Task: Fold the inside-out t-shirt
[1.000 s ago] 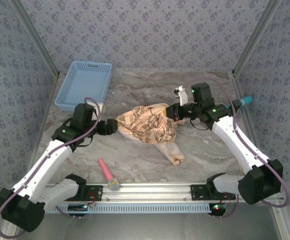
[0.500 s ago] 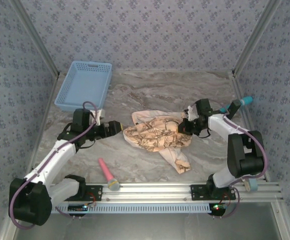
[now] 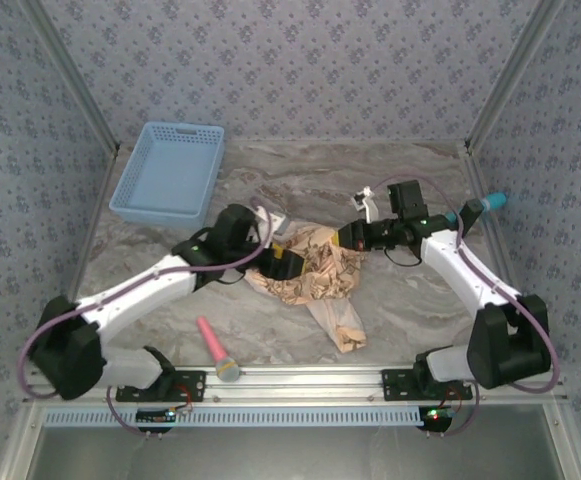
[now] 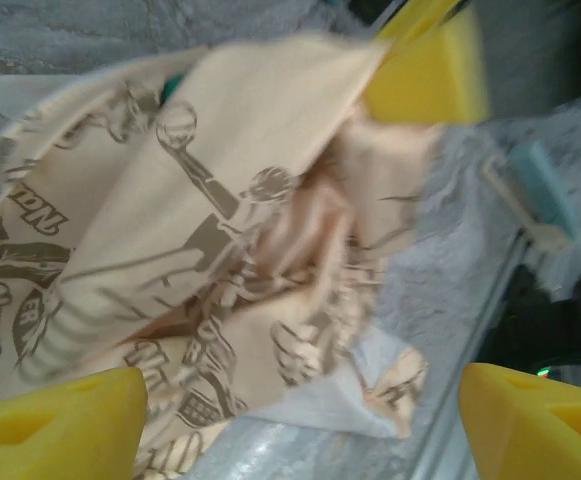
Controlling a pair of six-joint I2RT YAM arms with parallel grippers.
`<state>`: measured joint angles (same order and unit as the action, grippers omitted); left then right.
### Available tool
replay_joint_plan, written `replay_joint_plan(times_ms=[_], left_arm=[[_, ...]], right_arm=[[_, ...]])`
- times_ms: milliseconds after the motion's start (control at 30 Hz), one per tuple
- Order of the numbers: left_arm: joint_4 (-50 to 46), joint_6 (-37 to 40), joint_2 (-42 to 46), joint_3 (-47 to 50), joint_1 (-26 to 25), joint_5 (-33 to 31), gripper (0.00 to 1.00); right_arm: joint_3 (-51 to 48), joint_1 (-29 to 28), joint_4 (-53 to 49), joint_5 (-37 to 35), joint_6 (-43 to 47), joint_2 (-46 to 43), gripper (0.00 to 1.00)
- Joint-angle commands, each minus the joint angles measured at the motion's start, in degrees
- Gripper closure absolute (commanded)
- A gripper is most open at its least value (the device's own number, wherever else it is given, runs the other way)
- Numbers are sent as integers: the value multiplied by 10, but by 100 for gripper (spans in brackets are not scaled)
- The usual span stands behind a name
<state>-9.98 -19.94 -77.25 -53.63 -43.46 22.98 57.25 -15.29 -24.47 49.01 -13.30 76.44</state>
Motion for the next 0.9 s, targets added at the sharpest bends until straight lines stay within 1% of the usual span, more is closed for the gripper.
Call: replay_joint_plan(times_ms=[0,33,133,167,200,233,300,333,367,400,467,500,533,567,633,667,733,767,800,833,867], left_arm=[[-25,67,-57,-60,-8,-70,19],[-42,72,-77,-79,-8,-85,17],[-64,77,-112,-113,-7,-123,17],[-57,74,-119,-115,-5,-125,19],[-48,74,-120,-116,-3,-118,25],[-40,77,-118,-114,-1,-106,37],[-29,75,-105,-107,13,-92,82],[-19,70,-93,-97,28,-69,100],[-1,65,-76,-80,45,-33,100],[21,62,-59,-60,60,5,100],[76,62,-18,-6,85,86,100],[93,68,-3,16,91,126,100],[107,73,12,36,96,149,100],[121,68,25,56,99,157,100],[153,47,43,92,108,169,100],[170,28,48,109,114,171,100],[181,4,50,128,123,166,100],[178,0,46,135,124,166,100],[173,-2,42,142,124,162,100],[165,-4,36,147,124,161,100],[154,-4,27,151,124,159,100]], right_arm=[[56,-10,-2,74,-10,-40,100],[67,-10,-3,83,-16,-46,100],[89,-9,-3,112,-32,-61,100],[92,-9,-5,116,-40,-66,100],[94,-7,-7,116,-44,-69,100],[94,-5,-17,110,-43,-70,100],[92,3,-54,62,-26,-70,100],[85,11,-73,16,-24,-70,99],[74,23,-89,-37,-26,-70,96],[64,32,-97,-92,-23,-70,95],[32,43,-126,-242,-9,-64,95],[16,45,-127,-295,-1,-58,95],[-5,47,-117,-334,10,-50,95],[-29,49,-103,-364,13,-40,95],[-69,52,-58,-398,10,-16,90],[-83,53,-43,-400,2,2,83],[-85,63,-40,-346,-13,34,80],[-83,62,-40,-342,-25,42,78],[-80,59,-44,-350,-33,45,72],[-71,51,-58,-372,-36,45,64],[-57,40,-80,-398,-31,43,59]])
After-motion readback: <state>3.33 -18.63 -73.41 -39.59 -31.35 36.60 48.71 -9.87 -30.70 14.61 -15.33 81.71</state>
